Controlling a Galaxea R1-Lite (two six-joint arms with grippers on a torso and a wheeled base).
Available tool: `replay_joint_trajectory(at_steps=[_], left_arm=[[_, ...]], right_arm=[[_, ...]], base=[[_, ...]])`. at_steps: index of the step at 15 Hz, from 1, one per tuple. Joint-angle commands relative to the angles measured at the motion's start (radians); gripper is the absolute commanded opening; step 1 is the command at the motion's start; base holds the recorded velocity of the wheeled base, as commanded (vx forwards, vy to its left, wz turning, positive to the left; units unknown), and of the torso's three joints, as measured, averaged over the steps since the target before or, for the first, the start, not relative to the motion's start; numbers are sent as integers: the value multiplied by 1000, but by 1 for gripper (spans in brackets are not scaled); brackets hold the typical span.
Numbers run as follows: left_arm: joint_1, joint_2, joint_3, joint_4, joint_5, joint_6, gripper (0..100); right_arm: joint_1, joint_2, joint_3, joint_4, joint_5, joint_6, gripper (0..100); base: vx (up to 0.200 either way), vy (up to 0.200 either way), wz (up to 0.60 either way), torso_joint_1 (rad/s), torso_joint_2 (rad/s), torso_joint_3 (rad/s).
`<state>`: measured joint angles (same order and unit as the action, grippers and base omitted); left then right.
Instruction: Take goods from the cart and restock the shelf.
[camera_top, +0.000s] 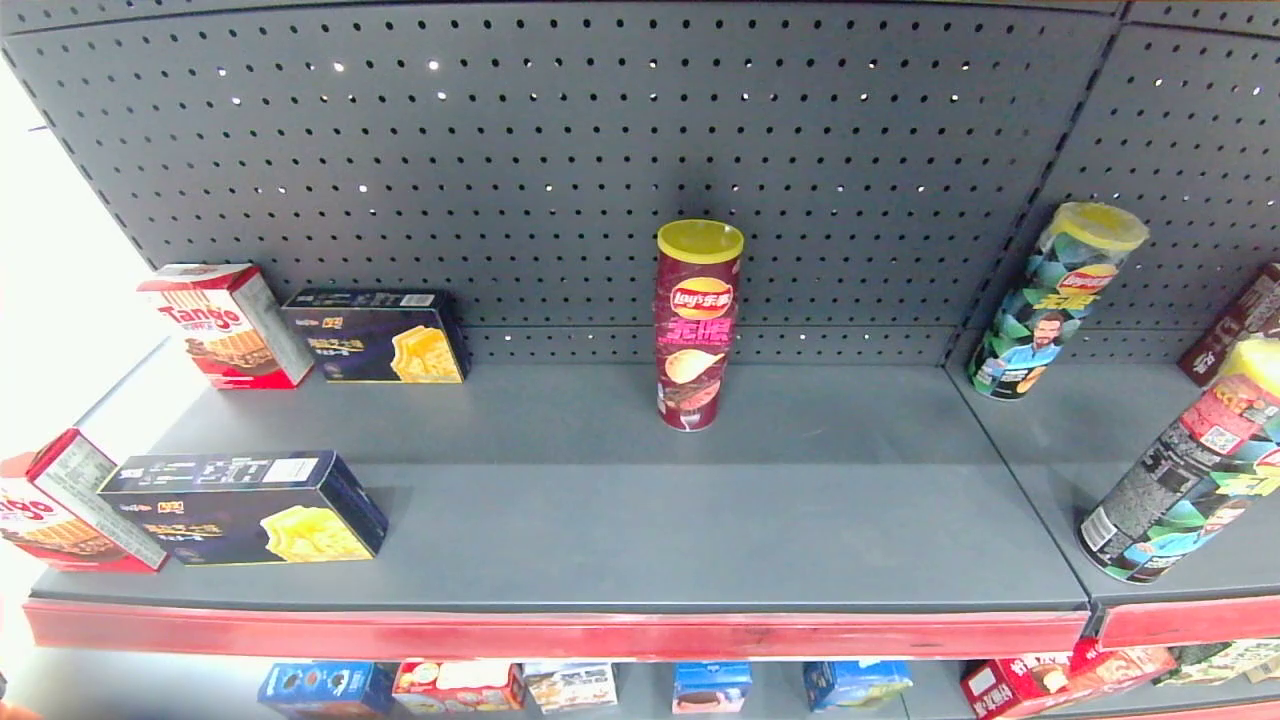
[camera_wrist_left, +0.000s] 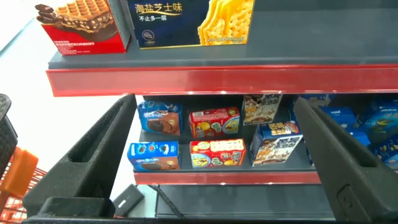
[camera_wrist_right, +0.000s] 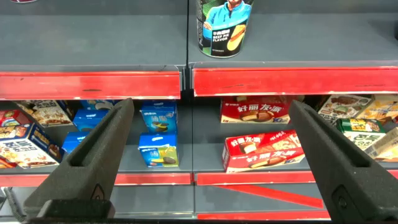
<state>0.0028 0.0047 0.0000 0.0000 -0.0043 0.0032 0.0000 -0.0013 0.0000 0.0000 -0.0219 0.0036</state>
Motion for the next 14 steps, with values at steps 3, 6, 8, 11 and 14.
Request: replay_joint_trajectory(at_steps=[3, 6, 8, 11, 14], left_arm=[[0, 1, 0, 0, 0, 0, 100], [0, 1, 0, 0, 0, 0, 100], [0, 1, 0, 0, -2, 3, 100], [0, 1, 0, 0, 0, 0, 100], [0, 1, 0, 0, 0, 0, 100]], right_arm=[[0, 1, 0, 0, -1, 1, 100], [0, 1, 0, 0, -1, 1, 100], [0, 1, 0, 0, -1, -1, 100], [0, 1, 0, 0, -1, 1, 100], [0, 1, 0, 0, -3, -1, 100]], base=[[0, 0, 600, 5, 1, 2], [0, 0, 600, 9, 9, 4], [0, 0, 600, 0, 2, 2], [0, 0, 600, 4, 2, 2], [0, 0, 200, 1, 1, 1]])
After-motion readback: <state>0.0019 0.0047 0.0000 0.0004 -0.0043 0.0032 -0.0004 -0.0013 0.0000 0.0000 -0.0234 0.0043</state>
